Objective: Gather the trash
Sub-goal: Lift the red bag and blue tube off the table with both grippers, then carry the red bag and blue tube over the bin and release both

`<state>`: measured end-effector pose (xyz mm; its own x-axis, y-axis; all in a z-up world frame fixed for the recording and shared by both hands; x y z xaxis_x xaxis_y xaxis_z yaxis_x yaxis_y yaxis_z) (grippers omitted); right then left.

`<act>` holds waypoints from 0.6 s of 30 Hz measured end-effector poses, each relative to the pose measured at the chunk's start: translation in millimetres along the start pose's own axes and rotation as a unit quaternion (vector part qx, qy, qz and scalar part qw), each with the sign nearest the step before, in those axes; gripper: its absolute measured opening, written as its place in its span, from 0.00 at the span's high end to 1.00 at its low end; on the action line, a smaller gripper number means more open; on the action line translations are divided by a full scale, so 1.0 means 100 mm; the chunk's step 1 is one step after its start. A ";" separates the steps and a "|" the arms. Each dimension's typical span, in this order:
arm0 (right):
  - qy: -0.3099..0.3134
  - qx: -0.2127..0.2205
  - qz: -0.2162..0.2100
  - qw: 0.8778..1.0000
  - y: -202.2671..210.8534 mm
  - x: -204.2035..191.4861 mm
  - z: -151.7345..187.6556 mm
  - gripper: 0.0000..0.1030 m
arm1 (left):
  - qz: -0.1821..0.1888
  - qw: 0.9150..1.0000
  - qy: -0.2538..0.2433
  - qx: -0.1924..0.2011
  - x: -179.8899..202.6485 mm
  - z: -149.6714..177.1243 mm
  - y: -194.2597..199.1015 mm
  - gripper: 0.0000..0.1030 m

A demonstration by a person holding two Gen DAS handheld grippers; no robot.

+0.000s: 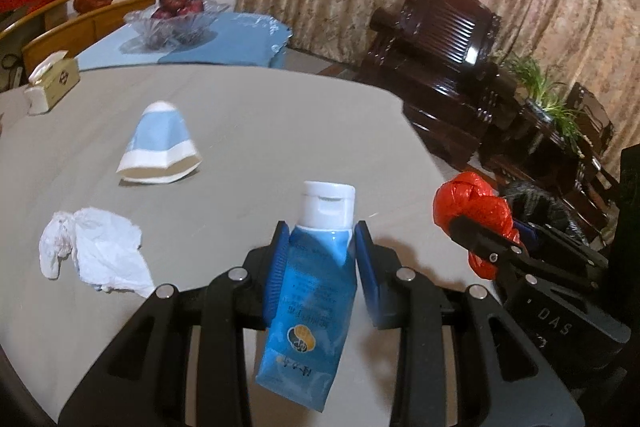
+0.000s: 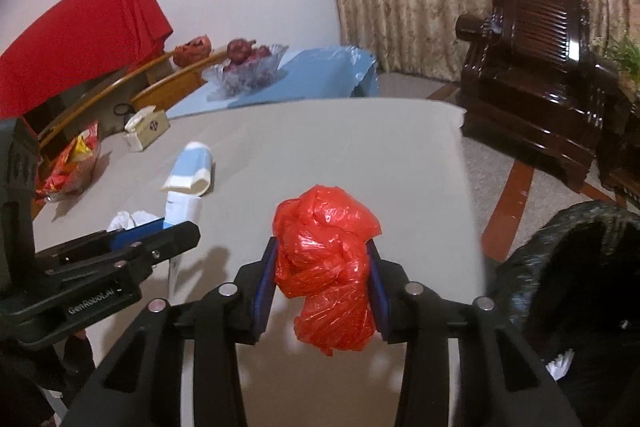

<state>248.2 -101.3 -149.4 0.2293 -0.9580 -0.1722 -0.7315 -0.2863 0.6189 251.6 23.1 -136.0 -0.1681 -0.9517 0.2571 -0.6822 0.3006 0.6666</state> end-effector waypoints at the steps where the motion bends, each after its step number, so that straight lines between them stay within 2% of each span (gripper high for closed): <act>1: -0.001 0.003 0.002 1.000 0.04 0.02 -0.02 0.61 | 0.005 1.000 -0.003 0.002 0.07 -0.02 0.02 0.69; 9: -0.014 0.034 0.030 0.999 0.52 0.38 -0.11 0.61 | 0.040 0.999 -0.028 0.006 0.59 -0.02 0.08 0.69; 18: -0.042 0.055 0.078 0.995 1.01 1.00 -0.03 0.61 | 0.098 0.993 -0.071 0.002 1.47 0.03 0.03 0.69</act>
<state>199.2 -226.1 -102.2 0.0572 -0.9876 -0.1465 -0.8205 -0.1301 0.5567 222.6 -115.7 -97.9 -0.3958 -0.8745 0.2806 -0.6286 0.4807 0.6114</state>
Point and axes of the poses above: each gripper's, at about its wrist camera, not at the fingertips, and y roughly against the way its jaws point, x to its right, z to its underside, the point moved 9 cm from there along -y, roughly the way its jaws point, and after that the axes turned 2 degrees about z, right-handed, at the moved point
